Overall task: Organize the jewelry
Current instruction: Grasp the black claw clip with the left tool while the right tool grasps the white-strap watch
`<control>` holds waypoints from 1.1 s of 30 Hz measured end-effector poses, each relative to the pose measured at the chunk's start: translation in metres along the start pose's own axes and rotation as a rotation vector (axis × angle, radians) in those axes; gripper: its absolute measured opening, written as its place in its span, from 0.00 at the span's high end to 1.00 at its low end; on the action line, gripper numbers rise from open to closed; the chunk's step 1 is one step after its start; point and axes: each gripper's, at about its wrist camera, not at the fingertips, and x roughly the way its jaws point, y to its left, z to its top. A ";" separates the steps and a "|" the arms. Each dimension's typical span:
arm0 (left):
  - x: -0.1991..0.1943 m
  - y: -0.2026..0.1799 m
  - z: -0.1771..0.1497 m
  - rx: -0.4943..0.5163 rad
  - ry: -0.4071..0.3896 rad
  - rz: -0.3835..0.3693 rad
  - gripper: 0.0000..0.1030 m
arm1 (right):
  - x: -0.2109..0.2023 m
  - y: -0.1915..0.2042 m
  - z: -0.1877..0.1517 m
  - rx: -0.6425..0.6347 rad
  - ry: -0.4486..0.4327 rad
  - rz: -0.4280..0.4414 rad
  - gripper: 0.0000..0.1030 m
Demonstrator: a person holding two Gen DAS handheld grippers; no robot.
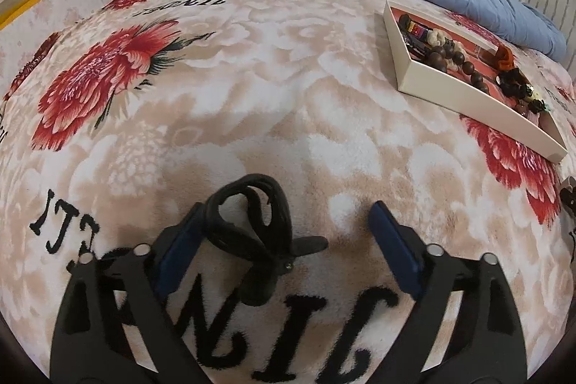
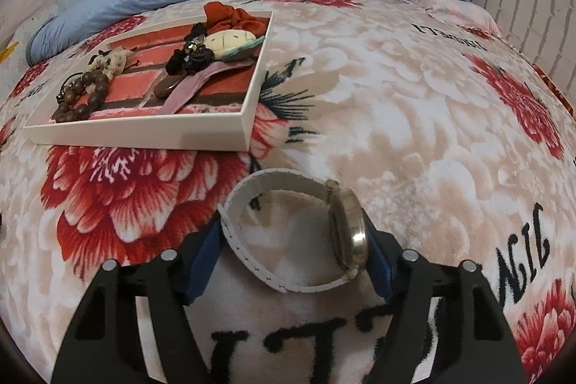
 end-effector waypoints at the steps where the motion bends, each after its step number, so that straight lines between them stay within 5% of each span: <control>1: -0.001 0.001 0.000 0.001 -0.002 0.004 0.25 | 0.000 0.000 0.000 0.002 -0.001 0.000 0.35; 9: -0.004 0.009 0.000 0.010 -0.011 0.017 0.45 | -0.001 -0.002 0.001 0.013 -0.004 0.002 0.41; 33: -0.008 0.015 0.002 0.030 -0.020 -0.023 0.46 | -0.011 -0.022 -0.001 0.086 -0.037 0.047 0.73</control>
